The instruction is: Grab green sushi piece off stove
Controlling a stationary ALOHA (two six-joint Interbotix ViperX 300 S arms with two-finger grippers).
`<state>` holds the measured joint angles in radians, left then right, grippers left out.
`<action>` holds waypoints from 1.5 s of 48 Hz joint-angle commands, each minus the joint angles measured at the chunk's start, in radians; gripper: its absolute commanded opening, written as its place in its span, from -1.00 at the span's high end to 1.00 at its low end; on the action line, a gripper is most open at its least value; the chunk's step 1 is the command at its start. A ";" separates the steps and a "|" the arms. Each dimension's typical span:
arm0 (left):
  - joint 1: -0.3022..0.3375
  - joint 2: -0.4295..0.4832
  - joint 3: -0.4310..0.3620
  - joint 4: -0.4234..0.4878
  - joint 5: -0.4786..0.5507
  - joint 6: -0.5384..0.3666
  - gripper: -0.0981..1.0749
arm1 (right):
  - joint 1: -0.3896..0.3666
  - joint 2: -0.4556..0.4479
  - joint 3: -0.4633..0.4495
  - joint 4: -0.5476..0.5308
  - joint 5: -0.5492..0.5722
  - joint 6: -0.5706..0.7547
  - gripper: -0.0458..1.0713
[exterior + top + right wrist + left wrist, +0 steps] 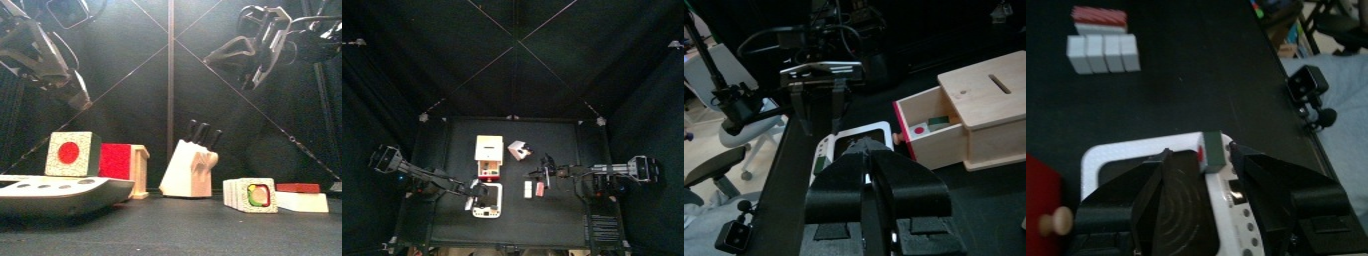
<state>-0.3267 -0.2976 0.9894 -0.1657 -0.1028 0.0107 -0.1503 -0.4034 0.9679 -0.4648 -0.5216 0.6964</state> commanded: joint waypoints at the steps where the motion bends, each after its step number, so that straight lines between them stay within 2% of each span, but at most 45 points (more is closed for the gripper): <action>1: -0.015 0.055 -0.069 -0.014 0.055 -0.002 -0.64 | -0.003 -0.009 -0.023 0.002 -0.009 0.002 0.25; 7: -0.023 0.107 -0.107 -0.015 0.081 -0.002 -0.64 | -0.003 -0.009 -0.023 0.002 -0.009 0.002 0.25; 34: -0.026 0.236 -0.143 -0.015 0.044 0.000 -0.63 | -0.003 -0.009 -0.025 0.003 -0.009 0.002 0.25; 45: -0.020 0.258 -0.153 -0.014 0.044 0.000 -0.59 | -0.003 -0.009 -0.023 0.003 -0.009 0.002 0.25; 63: -0.018 0.238 -0.155 -0.009 0.051 0.000 -0.14 | -0.003 -0.009 -0.023 0.002 -0.009 0.002 0.25; 72: -0.014 0.195 -0.152 -0.008 0.054 0.000 -0.10 | -0.003 -0.009 -0.023 0.002 -0.009 0.002 0.25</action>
<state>-0.3451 -0.0690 0.8575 -0.1764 -0.0460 0.0107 -0.1503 -0.4034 0.9679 -0.4648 -0.5216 0.6980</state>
